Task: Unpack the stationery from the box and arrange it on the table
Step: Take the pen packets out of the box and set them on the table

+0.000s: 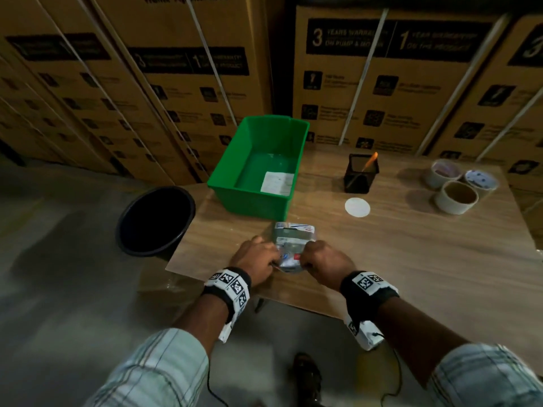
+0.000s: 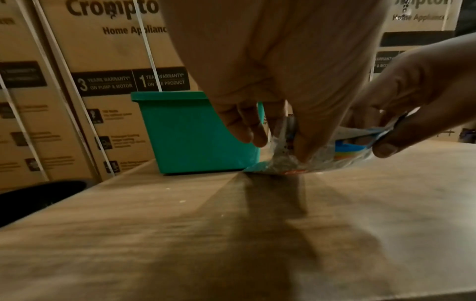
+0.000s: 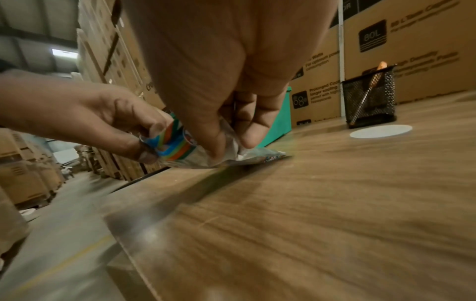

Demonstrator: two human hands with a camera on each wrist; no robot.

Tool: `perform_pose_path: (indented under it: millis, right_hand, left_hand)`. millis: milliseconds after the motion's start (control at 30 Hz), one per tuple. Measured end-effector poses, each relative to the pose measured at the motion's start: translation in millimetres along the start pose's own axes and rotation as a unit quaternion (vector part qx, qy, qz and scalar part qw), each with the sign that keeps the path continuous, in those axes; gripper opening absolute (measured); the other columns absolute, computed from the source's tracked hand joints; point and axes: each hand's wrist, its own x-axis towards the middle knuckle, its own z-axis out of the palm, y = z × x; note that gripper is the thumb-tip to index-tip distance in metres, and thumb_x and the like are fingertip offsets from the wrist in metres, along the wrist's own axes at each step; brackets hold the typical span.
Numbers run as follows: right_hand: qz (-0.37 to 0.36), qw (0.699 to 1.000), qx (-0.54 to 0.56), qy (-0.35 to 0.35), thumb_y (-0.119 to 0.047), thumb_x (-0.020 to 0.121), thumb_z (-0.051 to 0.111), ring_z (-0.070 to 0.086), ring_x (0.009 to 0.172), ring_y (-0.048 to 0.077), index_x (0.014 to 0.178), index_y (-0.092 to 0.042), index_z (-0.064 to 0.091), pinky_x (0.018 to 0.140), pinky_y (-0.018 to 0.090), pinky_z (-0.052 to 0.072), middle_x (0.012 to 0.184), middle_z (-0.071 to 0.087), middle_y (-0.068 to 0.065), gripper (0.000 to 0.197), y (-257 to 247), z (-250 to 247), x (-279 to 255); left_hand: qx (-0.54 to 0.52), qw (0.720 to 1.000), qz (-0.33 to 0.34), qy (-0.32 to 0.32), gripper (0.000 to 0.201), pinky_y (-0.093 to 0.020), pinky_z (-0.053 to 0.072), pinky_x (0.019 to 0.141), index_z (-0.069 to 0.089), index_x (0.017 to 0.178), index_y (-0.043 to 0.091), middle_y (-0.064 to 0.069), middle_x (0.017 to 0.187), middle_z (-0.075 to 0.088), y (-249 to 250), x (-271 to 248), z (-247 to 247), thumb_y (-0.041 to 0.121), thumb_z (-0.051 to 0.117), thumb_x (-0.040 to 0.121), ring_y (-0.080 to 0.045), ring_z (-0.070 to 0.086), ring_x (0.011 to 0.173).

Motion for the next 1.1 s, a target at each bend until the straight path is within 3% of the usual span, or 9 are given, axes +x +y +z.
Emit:
perform_pose_path:
  millis: [100,267,367,433,500,567,700,900,1100]
  right_hand:
    - [0.013,0.999,-0.030,-0.014,-0.022,0.084,0.054,0.059,0.089,0.034,0.084,-0.018,0.069,0.073,0.042,0.053,0.094,0.062,0.009,0.015,-3,13,-2]
    - [0.046,0.995,-0.068,-0.055,-0.021,0.091,0.048,0.054,0.102,0.031,0.105,-0.023,0.066,0.080,0.041,0.052,0.114,0.056,0.004,0.023,-12,35,-17]
    - [0.048,0.993,-0.088,-0.064,-0.021,0.092,0.048,0.052,0.106,0.031,0.111,-0.020,0.063,0.082,0.041,0.051,0.119,0.053,0.004,0.024,-20,40,-18]
    - [0.052,0.991,-0.097,-0.076,-0.029,0.090,0.052,0.050,0.110,0.031,0.115,-0.018,0.062,0.086,0.041,0.048,0.122,0.051,0.006,0.029,-26,38,-18]
    - [0.061,0.990,-0.099,-0.084,-0.038,0.088,0.055,0.047,0.116,0.029,0.122,-0.019,0.059,0.093,0.040,0.044,0.128,0.049,0.005,0.039,-29,35,-21]
    - [0.066,0.990,-0.100,-0.078,-0.042,0.089,0.054,0.044,0.121,0.027,0.127,-0.023,0.057,0.099,0.039,0.040,0.133,0.049,0.004,0.043,-33,34,-25]
    - [0.095,0.983,-0.111,-0.111,-0.037,0.092,0.050,0.044,0.125,0.025,0.127,-0.022,0.057,0.103,0.039,0.037,0.138,0.050,0.002,0.039,-43,31,-34]
    - [0.114,0.991,-0.074,0.002,-0.034,0.090,0.056,0.049,0.121,0.025,0.126,-0.021,0.059,0.099,0.036,0.040,0.132,0.056,0.000,0.038,-53,8,-59]
    - [0.144,0.985,-0.070,0.069,-0.033,0.090,0.057,0.053,0.116,0.025,0.119,-0.022,0.063,0.095,0.040,0.045,0.124,0.061,0.001,0.032,-36,-19,-106]
  left_hand:
    - [0.005,1.000,0.009,-0.012,0.038,-0.037,0.042,0.097,0.065,0.115,0.029,0.011,0.121,0.062,0,3,13,0.017,0.052,0.082,-0.021,0.047,0.111]
    - [-0.014,0.998,-0.016,-0.053,0.032,-0.032,0.046,0.099,0.063,0.119,0.031,0.008,0.129,0.060,6,0,38,0.025,0.055,0.089,-0.022,0.055,0.114]
    - [-0.020,0.996,-0.019,-0.081,0.043,-0.033,0.044,0.102,0.054,0.133,0.026,0.008,0.147,0.043,6,-4,40,0.017,0.050,0.091,-0.026,0.051,0.122]
    - [-0.004,0.995,-0.019,-0.099,0.048,-0.037,0.042,0.106,0.044,0.142,0.019,0.004,0.155,0.032,7,-8,37,0.022,0.048,0.094,-0.029,0.046,0.128]
    - [0.016,0.992,-0.005,-0.124,0.050,-0.039,0.041,0.107,0.045,0.141,0.018,0.002,0.159,0.023,8,-11,35,0.029,0.047,0.092,-0.030,0.043,0.131]
    - [0.017,0.991,0.001,-0.132,0.047,-0.040,0.044,0.103,0.052,0.135,0.019,-0.001,0.154,0.031,8,-17,33,0.029,0.048,0.090,-0.030,0.046,0.126]
    - [-0.055,0.996,0.005,-0.074,0.038,-0.037,0.047,0.098,0.058,0.127,0.027,0.000,0.134,0.054,8,-29,30,0.027,0.046,0.091,-0.027,0.054,0.116]
    - [-0.112,0.993,0.027,-0.008,0.029,-0.036,0.048,0.096,0.063,0.116,0.018,-0.005,0.125,0.062,18,-39,22,0.025,0.047,0.094,-0.027,0.058,0.111]
    - [-0.154,0.985,0.070,0.040,0.029,-0.036,0.047,0.096,0.066,0.114,0.022,-0.002,0.122,0.065,61,-32,-1,0.033,0.049,0.094,-0.023,0.059,0.112]
